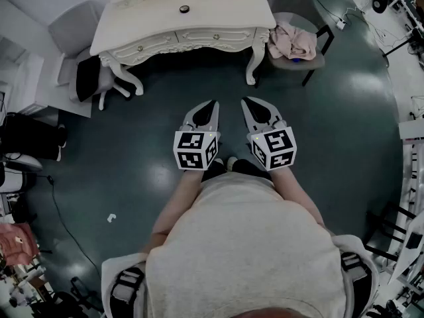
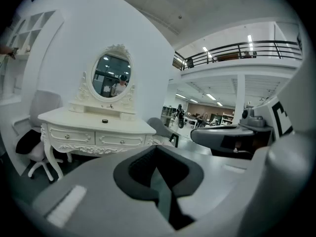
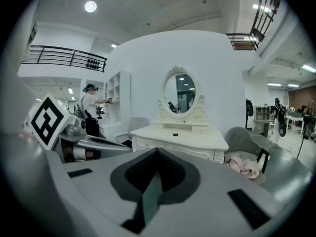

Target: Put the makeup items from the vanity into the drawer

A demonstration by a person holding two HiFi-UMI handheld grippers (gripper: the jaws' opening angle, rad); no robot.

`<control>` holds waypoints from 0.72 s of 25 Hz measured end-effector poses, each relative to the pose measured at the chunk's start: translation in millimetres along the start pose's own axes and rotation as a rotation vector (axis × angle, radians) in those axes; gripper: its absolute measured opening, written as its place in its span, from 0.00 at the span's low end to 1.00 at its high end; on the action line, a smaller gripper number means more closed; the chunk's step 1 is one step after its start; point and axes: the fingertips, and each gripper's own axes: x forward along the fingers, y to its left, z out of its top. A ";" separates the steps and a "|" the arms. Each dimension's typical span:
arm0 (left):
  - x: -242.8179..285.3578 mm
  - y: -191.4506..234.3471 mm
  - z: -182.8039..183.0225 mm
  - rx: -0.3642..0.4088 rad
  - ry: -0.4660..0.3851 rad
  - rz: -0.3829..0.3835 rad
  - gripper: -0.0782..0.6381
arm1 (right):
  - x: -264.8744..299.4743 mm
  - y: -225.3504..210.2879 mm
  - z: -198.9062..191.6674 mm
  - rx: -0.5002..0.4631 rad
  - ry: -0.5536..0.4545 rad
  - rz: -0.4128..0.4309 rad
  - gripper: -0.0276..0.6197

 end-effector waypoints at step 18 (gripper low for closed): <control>8.5 -16.0 -6.7 0.036 0.013 -0.050 0.12 | 4.0 -5.0 -6.6 0.083 -0.033 0.066 0.05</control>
